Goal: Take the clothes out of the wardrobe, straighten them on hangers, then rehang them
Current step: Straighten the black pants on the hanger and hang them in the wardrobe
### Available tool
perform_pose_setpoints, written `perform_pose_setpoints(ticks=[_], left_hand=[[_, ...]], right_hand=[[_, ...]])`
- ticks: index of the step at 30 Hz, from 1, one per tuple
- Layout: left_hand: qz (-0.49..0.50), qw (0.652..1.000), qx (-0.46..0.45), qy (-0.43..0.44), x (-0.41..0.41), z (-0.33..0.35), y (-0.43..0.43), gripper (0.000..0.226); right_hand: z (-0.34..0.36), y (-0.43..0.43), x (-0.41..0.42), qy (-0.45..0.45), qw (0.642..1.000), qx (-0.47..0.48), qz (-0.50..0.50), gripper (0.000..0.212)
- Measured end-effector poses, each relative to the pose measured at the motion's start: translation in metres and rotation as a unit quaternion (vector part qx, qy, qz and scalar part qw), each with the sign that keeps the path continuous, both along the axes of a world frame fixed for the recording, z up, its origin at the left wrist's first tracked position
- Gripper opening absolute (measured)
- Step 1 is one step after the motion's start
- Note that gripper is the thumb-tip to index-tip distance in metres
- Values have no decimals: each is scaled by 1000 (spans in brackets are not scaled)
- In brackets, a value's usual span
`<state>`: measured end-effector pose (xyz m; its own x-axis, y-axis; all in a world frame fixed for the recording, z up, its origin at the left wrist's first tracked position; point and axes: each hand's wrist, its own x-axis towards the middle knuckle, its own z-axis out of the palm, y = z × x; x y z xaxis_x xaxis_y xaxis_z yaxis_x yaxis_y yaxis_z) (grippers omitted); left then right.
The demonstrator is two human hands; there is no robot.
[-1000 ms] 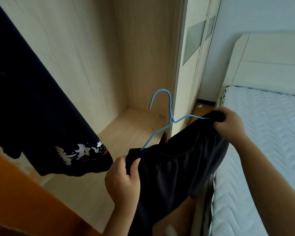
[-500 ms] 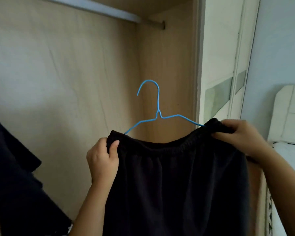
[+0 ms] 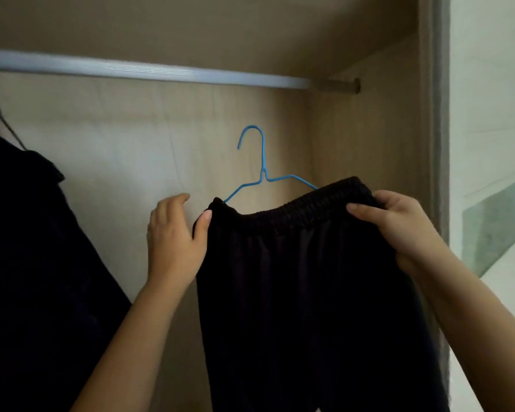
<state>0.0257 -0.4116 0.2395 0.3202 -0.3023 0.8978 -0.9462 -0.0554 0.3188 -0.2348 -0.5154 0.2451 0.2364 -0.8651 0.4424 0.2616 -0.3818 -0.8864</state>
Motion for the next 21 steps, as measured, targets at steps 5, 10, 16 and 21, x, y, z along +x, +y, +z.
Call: perform_pose_setpoints(ticks=[5,10,16,21], left_hand=[[136,967,-35,-212,2,39,49,41],[214,952,-63,-208,11,67,92,33],[328,911,-149,-201,21,77,124,33],[318,938,-137,-34,40,86,142,49]], right_hand=[[41,11,60,-67,996,26,53,11],[71,21,107,-142,988,-4,52,15],[109,38,170,-152,986,-64,9,29],[134,55,219,-112,990,-86,-21,41]])
